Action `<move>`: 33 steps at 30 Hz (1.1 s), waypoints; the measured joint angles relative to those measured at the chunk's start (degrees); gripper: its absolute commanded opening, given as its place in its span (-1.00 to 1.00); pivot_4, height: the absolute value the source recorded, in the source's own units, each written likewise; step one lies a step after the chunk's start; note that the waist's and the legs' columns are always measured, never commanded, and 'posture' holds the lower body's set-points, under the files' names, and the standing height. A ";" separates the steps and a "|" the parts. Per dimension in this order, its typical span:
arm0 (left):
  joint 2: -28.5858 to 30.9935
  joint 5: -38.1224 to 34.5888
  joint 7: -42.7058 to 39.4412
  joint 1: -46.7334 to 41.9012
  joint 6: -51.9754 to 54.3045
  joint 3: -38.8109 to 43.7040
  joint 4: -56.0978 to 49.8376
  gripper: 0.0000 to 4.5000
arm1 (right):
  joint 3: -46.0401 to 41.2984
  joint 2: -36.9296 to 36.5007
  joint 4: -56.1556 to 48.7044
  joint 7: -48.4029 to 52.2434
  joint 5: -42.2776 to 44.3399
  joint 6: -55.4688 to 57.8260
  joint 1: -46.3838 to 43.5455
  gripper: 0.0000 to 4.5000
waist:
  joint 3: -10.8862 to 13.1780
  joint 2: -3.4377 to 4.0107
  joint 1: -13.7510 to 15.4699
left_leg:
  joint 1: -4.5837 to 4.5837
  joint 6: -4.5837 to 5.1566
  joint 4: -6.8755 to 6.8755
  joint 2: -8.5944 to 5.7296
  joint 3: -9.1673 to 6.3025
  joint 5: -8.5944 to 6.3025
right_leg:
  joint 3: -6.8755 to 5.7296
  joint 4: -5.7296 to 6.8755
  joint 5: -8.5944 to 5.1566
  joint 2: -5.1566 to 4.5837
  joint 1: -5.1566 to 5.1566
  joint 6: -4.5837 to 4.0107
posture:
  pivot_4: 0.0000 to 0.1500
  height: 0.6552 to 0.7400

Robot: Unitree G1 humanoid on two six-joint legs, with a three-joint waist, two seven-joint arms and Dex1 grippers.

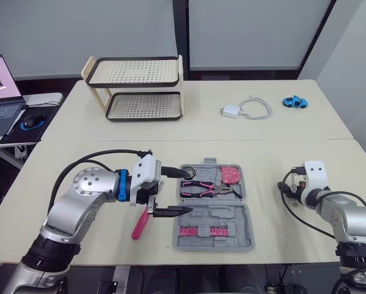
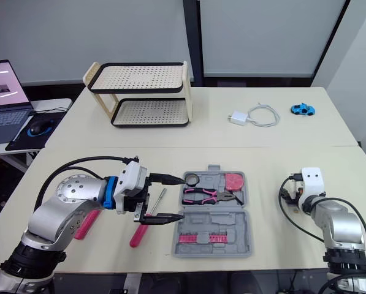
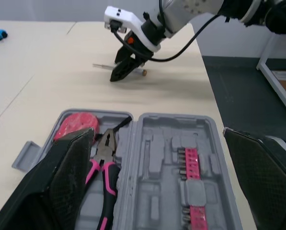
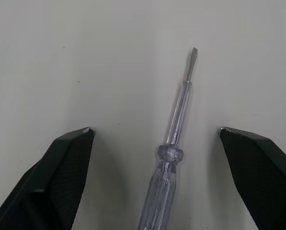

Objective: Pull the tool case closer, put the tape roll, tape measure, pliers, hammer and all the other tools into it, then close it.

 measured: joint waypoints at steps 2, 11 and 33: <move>-0.14 0.00 0.01 -0.03 0.01 -0.05 -0.35 1.00 | -0.60 0.26 0.10 -0.46 0.07 0.14 0.00 0.25 | 0.00 0.00 0.00 | 0.00 0.00 0.00 0.00 0.00 0.00 | 0.00 0.00 0.00 0.00 0.00 0.00 | 1.00 1.00; -0.18 0.10 0.78 -1.00 0.17 -0.45 -0.37 1.00 | -0.64 0.34 -2.01 -1.34 -0.22 0.35 1.89 -0.91 | 0.00 0.00 0.08 | 0.00 0.00 0.01 0.00 -0.02 0.00 | -0.03 0.00 0.00 -0.01 0.04 0.00 | 1.00 1.00; 5.00 0.19 -1.45 4.13 -0.36 -0.29 -3.35 1.00 | -0.96 15.14 -39.93 -8.93 4.63 20.23 19.50 -0.91 | 0.02 0.11 0.00 | 0.01 0.01 -0.05 0.02 -0.13 0.00 | 0.00 0.00 0.00 0.04 -0.04 0.00 | 1.00 1.00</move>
